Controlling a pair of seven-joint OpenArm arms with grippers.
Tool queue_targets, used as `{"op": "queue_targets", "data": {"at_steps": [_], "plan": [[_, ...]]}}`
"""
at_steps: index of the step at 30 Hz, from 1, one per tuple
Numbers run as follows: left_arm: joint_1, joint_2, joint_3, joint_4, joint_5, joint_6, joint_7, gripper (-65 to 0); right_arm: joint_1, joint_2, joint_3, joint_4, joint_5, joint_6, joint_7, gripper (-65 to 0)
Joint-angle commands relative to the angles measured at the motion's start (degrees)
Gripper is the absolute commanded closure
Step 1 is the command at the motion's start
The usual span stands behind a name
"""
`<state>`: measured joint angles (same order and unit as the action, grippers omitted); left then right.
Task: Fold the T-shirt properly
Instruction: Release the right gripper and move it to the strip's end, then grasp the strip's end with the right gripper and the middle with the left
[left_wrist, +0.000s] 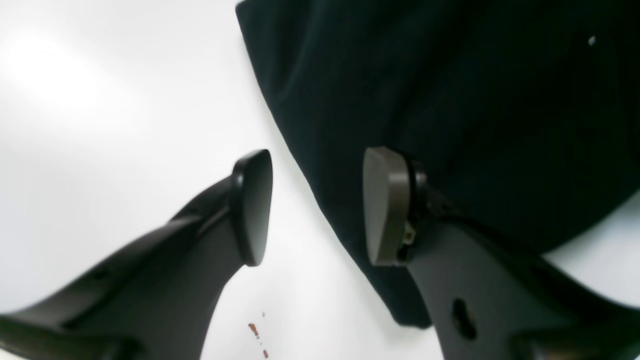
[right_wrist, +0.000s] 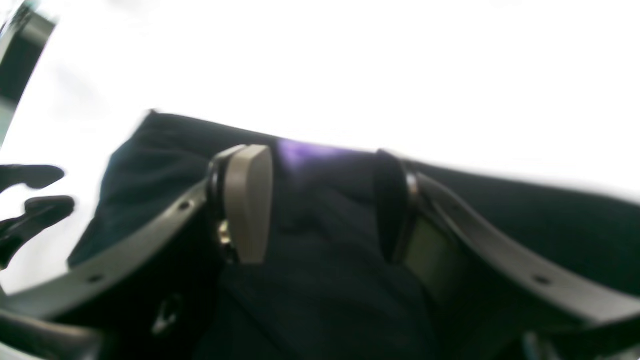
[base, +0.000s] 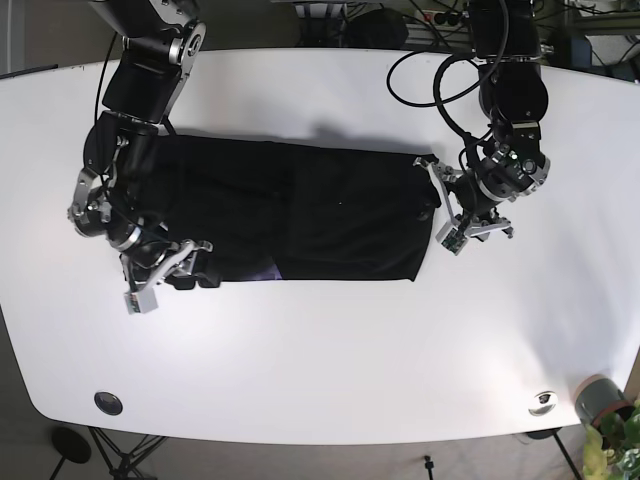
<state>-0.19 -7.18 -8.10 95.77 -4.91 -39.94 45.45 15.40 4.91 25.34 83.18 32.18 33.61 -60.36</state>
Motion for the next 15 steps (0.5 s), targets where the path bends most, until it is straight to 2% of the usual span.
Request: {"op": "queue_targets", "data": {"at_steps": [1, 11, 15], "plan": [[-2.3, 0.9, 0.1, 1.0, -0.6, -0.1, -1.4, -27.9, 1.6, 3.0, 3.6, 2.1, 1.4, 0.55, -0.4, -31.4], [-9.1, 4.6, -0.1, -9.5, -0.5, 0.0, -1.6, -27.4, -0.2, 9.3, 13.4, -1.5, 1.4, 0.29, -1.3, -32.0], [-10.9, 4.7, -0.1, -14.1, -0.8, 0.0, -1.7, -26.4, -0.4, 10.8, 17.0, -4.1, 1.4, 0.55, -1.3, -42.5]]}}
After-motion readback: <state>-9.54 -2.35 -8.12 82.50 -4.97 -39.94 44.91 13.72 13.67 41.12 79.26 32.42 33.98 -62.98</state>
